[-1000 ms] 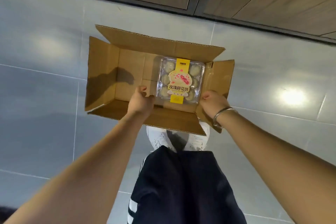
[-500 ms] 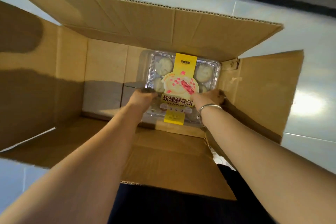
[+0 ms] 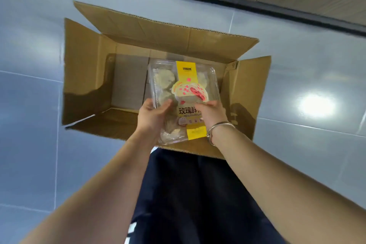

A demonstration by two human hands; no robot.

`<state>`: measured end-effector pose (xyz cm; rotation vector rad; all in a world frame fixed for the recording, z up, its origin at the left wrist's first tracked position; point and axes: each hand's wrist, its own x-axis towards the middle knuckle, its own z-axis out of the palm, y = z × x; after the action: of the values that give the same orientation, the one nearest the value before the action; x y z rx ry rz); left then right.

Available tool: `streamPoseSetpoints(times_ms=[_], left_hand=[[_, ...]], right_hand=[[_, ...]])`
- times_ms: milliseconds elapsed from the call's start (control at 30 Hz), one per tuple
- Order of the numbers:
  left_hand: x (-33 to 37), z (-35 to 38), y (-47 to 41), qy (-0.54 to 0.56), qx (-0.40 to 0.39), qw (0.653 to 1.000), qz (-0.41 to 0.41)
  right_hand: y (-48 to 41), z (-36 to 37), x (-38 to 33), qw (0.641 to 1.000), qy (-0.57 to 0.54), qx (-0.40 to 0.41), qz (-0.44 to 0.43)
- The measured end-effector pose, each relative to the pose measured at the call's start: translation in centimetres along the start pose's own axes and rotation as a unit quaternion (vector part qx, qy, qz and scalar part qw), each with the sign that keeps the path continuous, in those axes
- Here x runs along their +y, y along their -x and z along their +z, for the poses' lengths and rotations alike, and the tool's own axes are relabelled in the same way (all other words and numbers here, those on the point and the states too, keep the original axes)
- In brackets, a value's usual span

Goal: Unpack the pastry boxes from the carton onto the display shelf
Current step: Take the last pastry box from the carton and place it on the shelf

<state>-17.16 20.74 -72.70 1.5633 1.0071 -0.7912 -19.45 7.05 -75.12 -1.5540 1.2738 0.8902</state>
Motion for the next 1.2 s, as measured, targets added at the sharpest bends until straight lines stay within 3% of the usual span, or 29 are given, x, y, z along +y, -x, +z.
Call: streamPoseSetpoints(times_ms=[167,367,467,567,700,933,1200], left_hand=[[4.9,-5.3,12.1,0.022,-0.05,0.998,-0.018],[11.5,-10.7,27.3,-0.016,-0.121,0.992,-0.015],[13.8,-12.2,33.4,-0.04,-0.147,0.988,0.016],[15.1,-12.9,38.1,-0.033,-0.119,0.99,0.061],[16.8,-13.9,42.1,0.006,-0.068,0.995,0.077],[20.9,-17.1,45.1,0.041,-0.087,0.987,0.131],[24.2,-29.6,45.4,0.085,-0.108,0.973,0.185]], right_hand=[[12.4,-8.0,-0.7,0.998,-0.005,0.065,-0.019],[28.8,-16.5,-4.3,0.99,-0.113,-0.057,-0.063],[35.8,-18.9,-6.2,0.983,-0.147,-0.064,-0.09],[40.8,-20.3,-7.2,0.974,-0.181,-0.058,-0.126],[45.7,-20.6,-8.6,0.957,-0.219,-0.041,-0.187],[52.0,-20.2,-11.2,0.938,-0.22,0.002,-0.267],[57.9,-11.3,-13.7,0.909,-0.267,-0.119,-0.297]])
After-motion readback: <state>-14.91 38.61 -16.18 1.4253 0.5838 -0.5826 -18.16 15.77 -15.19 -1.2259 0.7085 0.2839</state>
